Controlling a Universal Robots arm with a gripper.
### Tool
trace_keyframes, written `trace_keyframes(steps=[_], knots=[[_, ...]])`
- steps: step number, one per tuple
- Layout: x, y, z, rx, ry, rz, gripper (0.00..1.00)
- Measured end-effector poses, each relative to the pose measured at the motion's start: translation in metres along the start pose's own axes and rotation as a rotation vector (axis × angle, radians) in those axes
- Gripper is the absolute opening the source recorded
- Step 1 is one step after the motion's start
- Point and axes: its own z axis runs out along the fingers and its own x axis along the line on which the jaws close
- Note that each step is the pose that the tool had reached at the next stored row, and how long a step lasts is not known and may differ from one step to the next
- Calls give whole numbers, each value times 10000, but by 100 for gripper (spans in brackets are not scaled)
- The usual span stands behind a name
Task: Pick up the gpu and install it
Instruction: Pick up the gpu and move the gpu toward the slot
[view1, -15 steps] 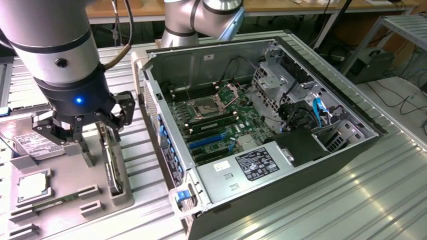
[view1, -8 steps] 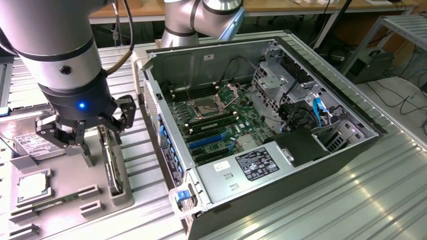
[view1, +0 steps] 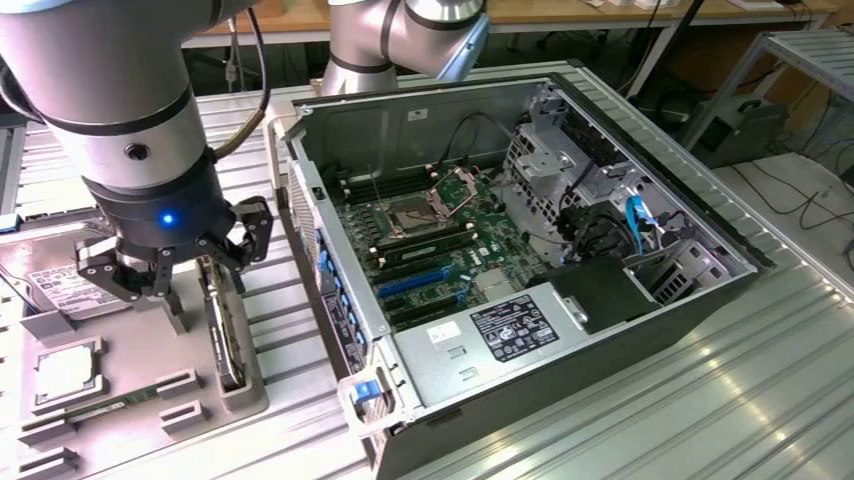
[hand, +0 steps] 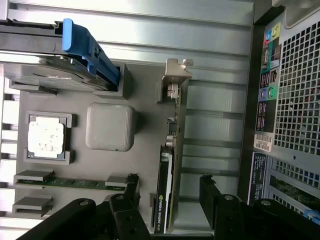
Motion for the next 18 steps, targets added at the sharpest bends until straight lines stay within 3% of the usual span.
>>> trace_keyframes(steps=[18], knots=[[2,-6,147,2,1,-5,60]])
